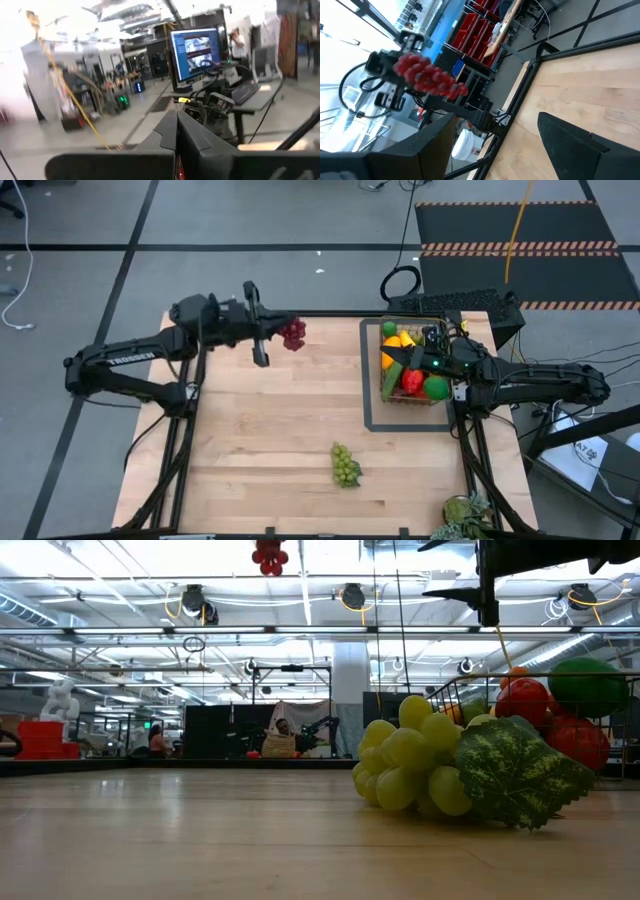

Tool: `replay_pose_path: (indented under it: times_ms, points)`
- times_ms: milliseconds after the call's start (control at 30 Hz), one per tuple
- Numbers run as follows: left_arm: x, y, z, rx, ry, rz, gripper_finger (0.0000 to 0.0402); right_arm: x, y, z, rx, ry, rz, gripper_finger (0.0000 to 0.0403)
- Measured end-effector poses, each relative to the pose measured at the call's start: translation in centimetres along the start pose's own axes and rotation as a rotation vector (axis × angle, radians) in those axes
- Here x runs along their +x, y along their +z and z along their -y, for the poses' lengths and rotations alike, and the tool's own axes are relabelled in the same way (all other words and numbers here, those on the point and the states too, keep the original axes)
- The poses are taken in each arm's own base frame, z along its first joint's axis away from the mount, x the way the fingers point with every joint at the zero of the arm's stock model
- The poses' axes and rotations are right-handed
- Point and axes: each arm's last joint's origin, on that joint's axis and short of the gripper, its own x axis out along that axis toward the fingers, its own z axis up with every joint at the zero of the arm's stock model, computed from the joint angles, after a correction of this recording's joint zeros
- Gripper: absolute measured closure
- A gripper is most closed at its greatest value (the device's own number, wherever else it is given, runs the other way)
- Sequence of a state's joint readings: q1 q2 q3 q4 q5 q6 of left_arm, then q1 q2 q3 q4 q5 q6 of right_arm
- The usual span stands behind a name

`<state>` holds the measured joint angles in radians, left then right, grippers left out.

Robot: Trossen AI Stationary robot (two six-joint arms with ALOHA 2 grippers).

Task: Build produce basket
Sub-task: Put the red grapes into the wire basket

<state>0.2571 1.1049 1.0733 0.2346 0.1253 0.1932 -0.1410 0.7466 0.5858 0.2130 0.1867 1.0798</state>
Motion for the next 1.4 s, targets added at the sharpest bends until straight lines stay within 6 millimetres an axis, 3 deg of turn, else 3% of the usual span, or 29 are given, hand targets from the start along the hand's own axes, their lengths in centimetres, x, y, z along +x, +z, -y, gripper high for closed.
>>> replay_pose_path:
  times_ms: [367, 600, 933, 1033, 1200, 1400]
  points:
    - [0.1, 1.0, 5.0, 0.395, -0.088, 0.014, 0.0401, 0.0, 0.0, 0.0, -0.004, -0.002, 0.002, 0.0127]
    - [-0.1, 1.2, 6.4, 0.448, -0.066, -0.008, 0.0396, 0.0, 0.1, 0.1, -0.004, -0.015, 0.027, 0.0127]
    - [-0.1, 1.0, 6.4, 0.392, -0.068, -0.029, 0.0396, 0.1, 0.2, -0.4, 0.017, 0.033, 0.048, 0.0127]
    - [-0.1, 0.9, 6.2, 0.283, -0.058, -0.039, 0.0397, 0.3, 0.4, -1.7, -0.018, 0.139, 0.099, 0.0127]
    - [0.0, 0.8, 5.8, 0.025, -0.037, -0.049, 0.0392, 1.3, 0.8, -6.0, -0.201, 0.228, 0.104, 0.0127]
    - [0.3, 0.5, 5.4, -0.309, -0.009, -0.056, 0.0393, 4.5, 0.9, -11.5, -0.441, 0.184, 0.011, 0.0128]
